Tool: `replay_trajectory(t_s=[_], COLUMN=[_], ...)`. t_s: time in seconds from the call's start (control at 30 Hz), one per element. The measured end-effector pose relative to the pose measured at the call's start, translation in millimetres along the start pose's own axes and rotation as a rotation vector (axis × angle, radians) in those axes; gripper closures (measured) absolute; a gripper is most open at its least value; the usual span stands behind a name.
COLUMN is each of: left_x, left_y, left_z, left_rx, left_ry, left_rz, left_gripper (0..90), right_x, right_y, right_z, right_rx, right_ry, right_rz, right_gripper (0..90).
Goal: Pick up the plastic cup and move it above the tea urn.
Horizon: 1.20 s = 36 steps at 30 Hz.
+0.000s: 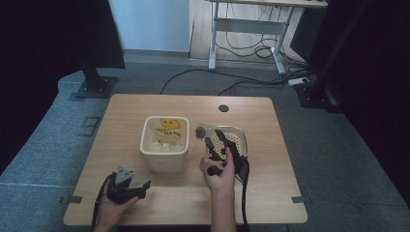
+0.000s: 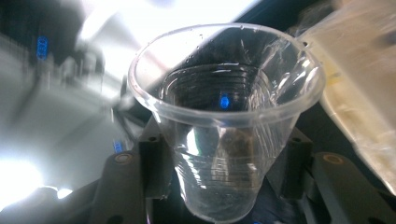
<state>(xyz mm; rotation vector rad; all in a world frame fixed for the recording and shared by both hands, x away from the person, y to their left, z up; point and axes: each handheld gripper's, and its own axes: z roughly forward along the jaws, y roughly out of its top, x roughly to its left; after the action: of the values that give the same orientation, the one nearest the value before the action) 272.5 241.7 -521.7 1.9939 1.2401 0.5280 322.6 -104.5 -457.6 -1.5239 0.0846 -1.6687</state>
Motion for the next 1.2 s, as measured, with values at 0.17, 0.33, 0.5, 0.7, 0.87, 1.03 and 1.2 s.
replay_trajectory(t_s=[0.17,0.33,0.5,0.7,0.87,1.03,1.2], left_x=[0.3,-1.7,0.3,0.8,1.4,0.3,1.7], left_y=[0.3,0.8,0.9,0.3,0.6,0.8,0.0], left_z=[-0.9,1.8,2.4,1.2,0.2,0.9,0.3], left_rx=[-0.006,0.011,0.011,0.006,0.005,0.009,0.009], left_ry=[-0.009,-0.013,-0.018,-0.018,-0.018,-0.018,-0.012], left_rz=[-0.007,-0.008,-0.02,-0.02,-0.022,-0.013,-0.013], left_gripper=[19.0,19.1,19.3,19.2,19.2,19.2,19.2], right_x=[9.2,-0.9,2.2,-3.0,5.2,9.6,15.3], right_y=[1.6,15.7,19.5,18.7,19.3,22.7,17.4], right_z=[-0.1,1.0,-4.2,-11.1,-10.4,-7.3,-2.2], right_rx=[-0.001,-0.017,-0.043,-0.058,-0.073,-0.046,0.013], right_ry=[0.021,-0.009,0.017,-0.007,0.002,-0.033,-0.068], right_rz=[-0.033,0.061,0.086,0.044,-0.039,-0.079,-0.161], right_gripper=[48.1,47.8,49.0,46.7,45.8,45.3,44.3])
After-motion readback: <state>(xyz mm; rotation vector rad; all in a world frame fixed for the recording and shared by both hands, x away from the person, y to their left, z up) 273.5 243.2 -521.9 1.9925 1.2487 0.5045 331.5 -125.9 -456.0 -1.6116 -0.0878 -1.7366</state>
